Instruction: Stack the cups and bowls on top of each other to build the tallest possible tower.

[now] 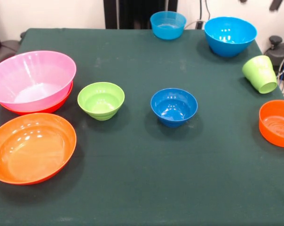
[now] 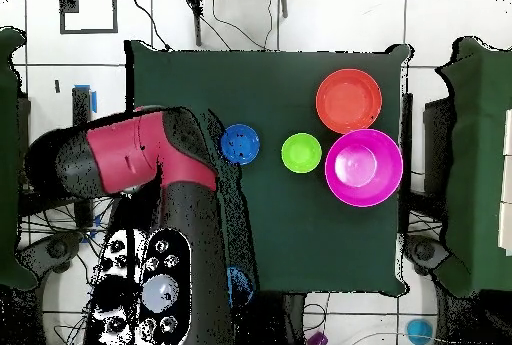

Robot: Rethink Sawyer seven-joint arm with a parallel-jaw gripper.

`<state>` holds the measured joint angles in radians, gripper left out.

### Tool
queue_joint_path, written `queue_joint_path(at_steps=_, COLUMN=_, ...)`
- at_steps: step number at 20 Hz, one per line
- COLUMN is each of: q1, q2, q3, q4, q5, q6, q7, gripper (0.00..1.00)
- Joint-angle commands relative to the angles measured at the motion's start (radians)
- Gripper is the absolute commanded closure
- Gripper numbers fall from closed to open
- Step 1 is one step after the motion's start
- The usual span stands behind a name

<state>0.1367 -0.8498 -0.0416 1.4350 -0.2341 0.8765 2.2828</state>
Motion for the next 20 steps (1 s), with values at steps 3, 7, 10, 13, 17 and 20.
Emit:
queue_joint_path(at_steps=3, q1=-0.039, q2=-0.224, q3=0.011, q4=0.245, q5=0.059, q6=0.079, q7=-0.078, gripper=0.00)
queue_joint_path(at_steps=7, q1=-0.051, q2=-0.262, q3=0.016, q4=0.294, q5=0.060, q6=0.058, q7=-0.107, gripper=0.00)
queue_joint_path(at_steps=10, q1=-0.052, q2=-0.262, q3=0.020, q4=0.316, q5=0.052, q6=0.025, q7=-0.088, gripper=0.00)
queue_joint_path(at_steps=13, q1=-0.048, q2=-0.253, q3=0.023, q4=0.326, q5=0.040, q6=-0.004, q7=-0.053, gripper=0.00)
queue_joint_path(at_steps=17, q1=-0.047, q2=-0.240, q3=0.028, q4=0.361, q5=0.025, q6=-0.072, q7=-0.033, gripper=0.00)
queue_joint_path(at_steps=20, q1=-0.047, q2=-0.231, q3=0.028, q4=0.397, q5=0.011, q6=-0.123, q7=-0.026, gripper=0.00)
